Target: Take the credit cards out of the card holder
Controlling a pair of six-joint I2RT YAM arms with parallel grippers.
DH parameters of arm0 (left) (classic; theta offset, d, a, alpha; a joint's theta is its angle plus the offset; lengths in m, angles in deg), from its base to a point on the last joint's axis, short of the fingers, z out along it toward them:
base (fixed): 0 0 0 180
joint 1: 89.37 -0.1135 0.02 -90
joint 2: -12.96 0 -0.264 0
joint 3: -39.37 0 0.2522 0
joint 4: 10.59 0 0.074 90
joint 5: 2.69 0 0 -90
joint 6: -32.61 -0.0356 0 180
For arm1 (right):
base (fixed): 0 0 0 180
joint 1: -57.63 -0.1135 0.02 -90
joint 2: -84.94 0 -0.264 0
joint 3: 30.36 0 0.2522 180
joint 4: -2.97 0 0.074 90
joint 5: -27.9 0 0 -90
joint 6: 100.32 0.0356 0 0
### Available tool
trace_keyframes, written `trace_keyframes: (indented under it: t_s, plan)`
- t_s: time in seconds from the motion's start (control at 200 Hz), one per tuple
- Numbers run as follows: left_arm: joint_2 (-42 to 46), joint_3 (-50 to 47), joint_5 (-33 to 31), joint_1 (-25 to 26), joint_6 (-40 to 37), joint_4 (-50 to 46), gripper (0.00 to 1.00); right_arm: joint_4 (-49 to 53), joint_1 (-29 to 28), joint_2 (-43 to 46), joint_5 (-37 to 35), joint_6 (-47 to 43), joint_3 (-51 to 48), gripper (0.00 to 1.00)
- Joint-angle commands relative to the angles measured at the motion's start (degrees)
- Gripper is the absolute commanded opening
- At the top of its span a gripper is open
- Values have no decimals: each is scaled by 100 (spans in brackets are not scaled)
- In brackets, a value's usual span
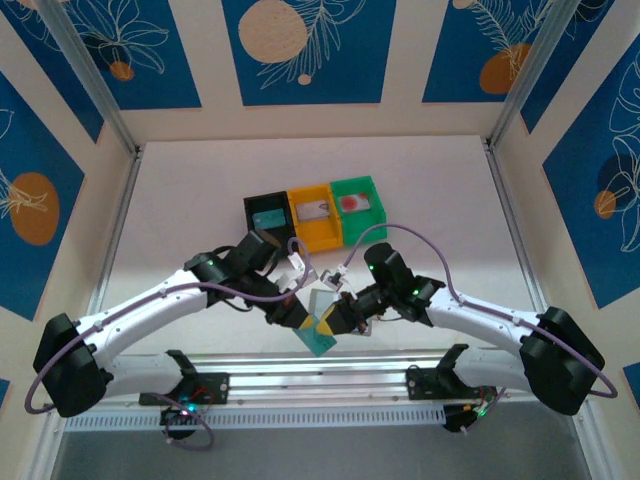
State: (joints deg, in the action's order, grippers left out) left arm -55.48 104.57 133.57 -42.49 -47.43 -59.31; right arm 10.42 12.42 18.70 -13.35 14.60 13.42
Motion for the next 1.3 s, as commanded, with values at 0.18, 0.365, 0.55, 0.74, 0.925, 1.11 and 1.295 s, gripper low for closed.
trace_keyframes:
  t_s: [0.18, 0.365, 0.55, 0.74, 0.925, 1.11, 1.295]
  plan:
    - [121, -161, 15, -59, 145, 200, 0, 323, 25, 91, -196, -181, 188, 8]
    - [467, -208, -745, -88, 223, 237, 0, 544, 357, 576, -974, -92, 37, 43]
    - [928, -301, -1654, -252, 415, 401, 0, 962, 784, 1360, -1942, 36, -97, 65]
    - [1197, -302, -2765, -541, 847, 503, 0, 1576, 1089, 2345, -3053, 291, -100, 85]
    - [1172, -281, -3608, -888, 1389, 652, 0, 2654, 1122, 2669, -3890, 530, 465, 90]
    - [969, -319, -3431, -1552, 1770, 1172, 0, 4071, 1090, 2702, -5129, 348, 1394, 95]
    - [564, -328, -3089, -2193, 2281, 1996, 0, 4498, 1093, 2687, -6007, 211, 1511, 99]
